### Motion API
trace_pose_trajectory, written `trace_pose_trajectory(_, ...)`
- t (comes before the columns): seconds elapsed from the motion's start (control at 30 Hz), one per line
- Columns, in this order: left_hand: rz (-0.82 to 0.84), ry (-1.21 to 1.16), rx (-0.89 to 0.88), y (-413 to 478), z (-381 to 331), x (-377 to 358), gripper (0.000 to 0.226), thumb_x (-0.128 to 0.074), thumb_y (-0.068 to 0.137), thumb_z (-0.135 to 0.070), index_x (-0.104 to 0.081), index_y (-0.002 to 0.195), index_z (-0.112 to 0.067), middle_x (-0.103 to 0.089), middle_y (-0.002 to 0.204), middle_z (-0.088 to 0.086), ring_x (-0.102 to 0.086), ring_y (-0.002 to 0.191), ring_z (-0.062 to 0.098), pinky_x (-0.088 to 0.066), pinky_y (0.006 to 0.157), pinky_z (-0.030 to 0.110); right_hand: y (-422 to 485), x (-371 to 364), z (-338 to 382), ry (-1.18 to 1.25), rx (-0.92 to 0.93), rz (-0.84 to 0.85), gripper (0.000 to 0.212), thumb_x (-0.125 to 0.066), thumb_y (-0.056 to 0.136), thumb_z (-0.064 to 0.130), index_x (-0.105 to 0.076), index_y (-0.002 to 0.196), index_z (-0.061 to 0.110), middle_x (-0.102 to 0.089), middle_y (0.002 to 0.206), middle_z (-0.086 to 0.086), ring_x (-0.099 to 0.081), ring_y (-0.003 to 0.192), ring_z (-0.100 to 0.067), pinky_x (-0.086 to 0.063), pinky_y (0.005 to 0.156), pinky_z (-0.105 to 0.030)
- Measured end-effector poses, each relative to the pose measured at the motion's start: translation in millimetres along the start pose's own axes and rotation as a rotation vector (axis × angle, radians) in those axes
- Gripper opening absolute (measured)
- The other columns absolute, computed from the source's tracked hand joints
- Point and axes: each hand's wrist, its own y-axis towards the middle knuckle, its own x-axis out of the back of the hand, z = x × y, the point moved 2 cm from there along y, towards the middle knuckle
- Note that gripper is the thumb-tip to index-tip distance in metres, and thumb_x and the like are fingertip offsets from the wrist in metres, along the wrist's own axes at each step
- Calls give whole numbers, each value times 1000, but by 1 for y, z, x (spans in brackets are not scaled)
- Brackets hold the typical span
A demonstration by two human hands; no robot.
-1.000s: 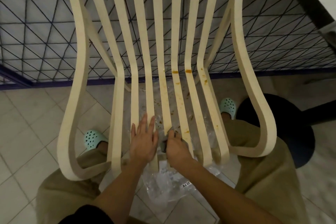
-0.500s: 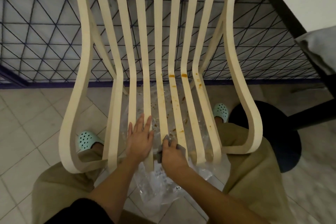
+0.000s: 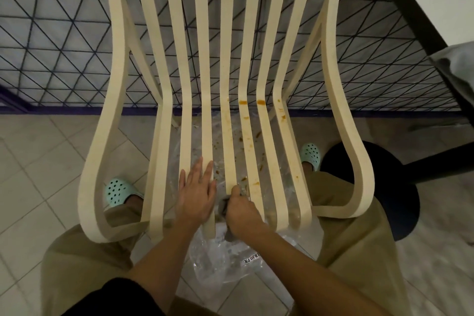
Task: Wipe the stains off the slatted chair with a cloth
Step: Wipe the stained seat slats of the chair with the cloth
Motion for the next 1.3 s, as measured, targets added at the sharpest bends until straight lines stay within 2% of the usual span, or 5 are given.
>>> trace_pose_trajectory(0.13,5,1,6,0,0,-1,59,-4,99,-46,-10,155,-29,-9,163,1,-7,150,14,1,122,43,15,9,6,53,2,-48,32,-44,98,20,-33,127,12,-59,117,-18,-59,103,-37,-50,86,-47)
trace_pose_trajectory(0.27,3,9,14,2,2,-3,57,-8,101,-45,-11,155,-29,-10,163,1,-11,150,15,-4,122,45,30,13,10,17,-10,-52,36,-50,95,18,-32,126,13,-57,116,-18,-59,101,-37,-52,84,-49)
trace_pose_trajectory(0.67,8,47,16,3,4,-8,57,-18,102,-44,-10,155,-29,-9,163,3,-12,150,17,-4,121,45,70,29,20,4,8,-85,25,-38,100,21,-32,123,13,-58,111,-19,-59,95,-37,-44,68,-43)
trace_pose_trajectory(1.07,33,4,24,1,0,1,59,-10,99,-46,-12,155,-29,-8,163,2,-12,150,15,2,121,42,104,56,34,21,37,-97,20,-34,102,15,-34,121,10,-57,91,-15,-54,74,-31,-44,62,-42)
trace_pose_trajectory(1.3,31,-10,39,3,2,-2,57,-16,101,-44,-6,155,-31,-4,164,0,-10,150,13,8,120,39,125,69,41,103,30,-124,20,-28,102,16,-36,120,9,-60,107,-20,-60,92,-38,-52,78,-50)
